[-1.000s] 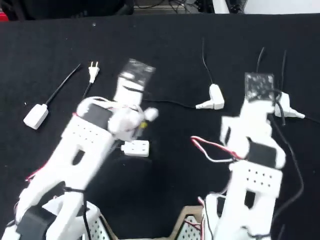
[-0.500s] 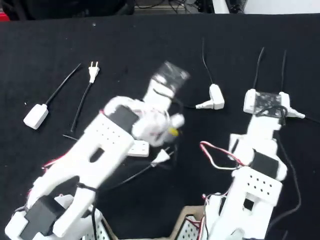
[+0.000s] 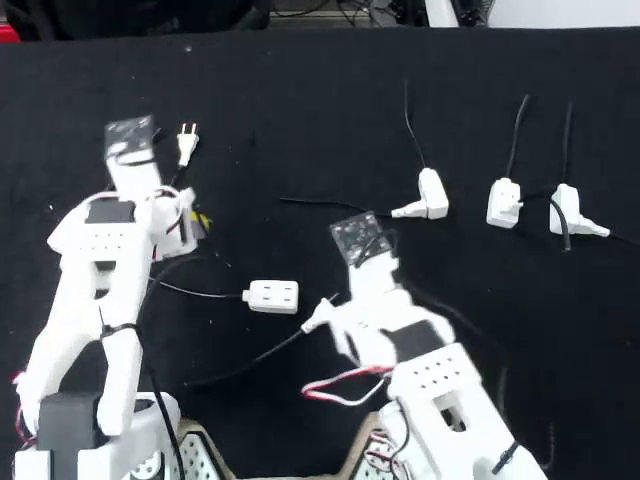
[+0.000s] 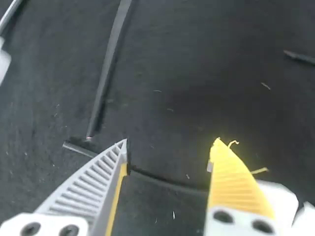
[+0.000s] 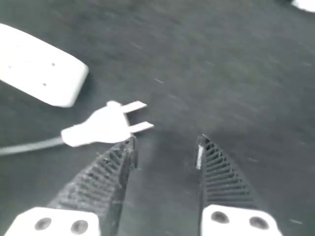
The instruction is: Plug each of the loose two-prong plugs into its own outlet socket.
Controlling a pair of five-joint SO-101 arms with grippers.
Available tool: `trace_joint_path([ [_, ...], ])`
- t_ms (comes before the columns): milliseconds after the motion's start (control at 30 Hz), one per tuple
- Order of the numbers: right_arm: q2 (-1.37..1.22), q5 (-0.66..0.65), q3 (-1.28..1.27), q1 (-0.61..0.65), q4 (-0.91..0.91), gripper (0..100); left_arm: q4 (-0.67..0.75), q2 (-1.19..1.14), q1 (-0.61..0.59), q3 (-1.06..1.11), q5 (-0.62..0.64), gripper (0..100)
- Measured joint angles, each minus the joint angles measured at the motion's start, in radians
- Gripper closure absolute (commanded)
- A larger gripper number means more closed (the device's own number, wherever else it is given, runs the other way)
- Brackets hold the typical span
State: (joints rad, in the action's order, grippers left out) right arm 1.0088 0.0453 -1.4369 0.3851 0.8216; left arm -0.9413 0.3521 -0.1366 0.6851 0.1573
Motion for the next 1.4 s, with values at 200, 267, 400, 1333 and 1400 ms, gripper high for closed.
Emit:
trace_joint_path([
  [200,0.000,0.121,-0.011,0.137,-0.055,81.5,0.310,0.000,-0.005,0.238,0.143,74],
  [267,0.000,0.147,-0.012,0.144,-0.077,81.4,0.408,0.000,-0.008,0.298,0.158,74],
  [400,0.000,0.184,-0.015,0.150,-0.094,80.9,0.543,0.000,-0.008,0.396,0.164,74],
  [1333,-0.756,0.221,0.489,0.178,0.063,98.7,0.582,0.000,-0.008,0.410,0.164,74],
  [1400,-0.758,0.196,0.506,0.164,0.087,98.8,0.582,0.000,-0.008,0.410,0.164,74],
])
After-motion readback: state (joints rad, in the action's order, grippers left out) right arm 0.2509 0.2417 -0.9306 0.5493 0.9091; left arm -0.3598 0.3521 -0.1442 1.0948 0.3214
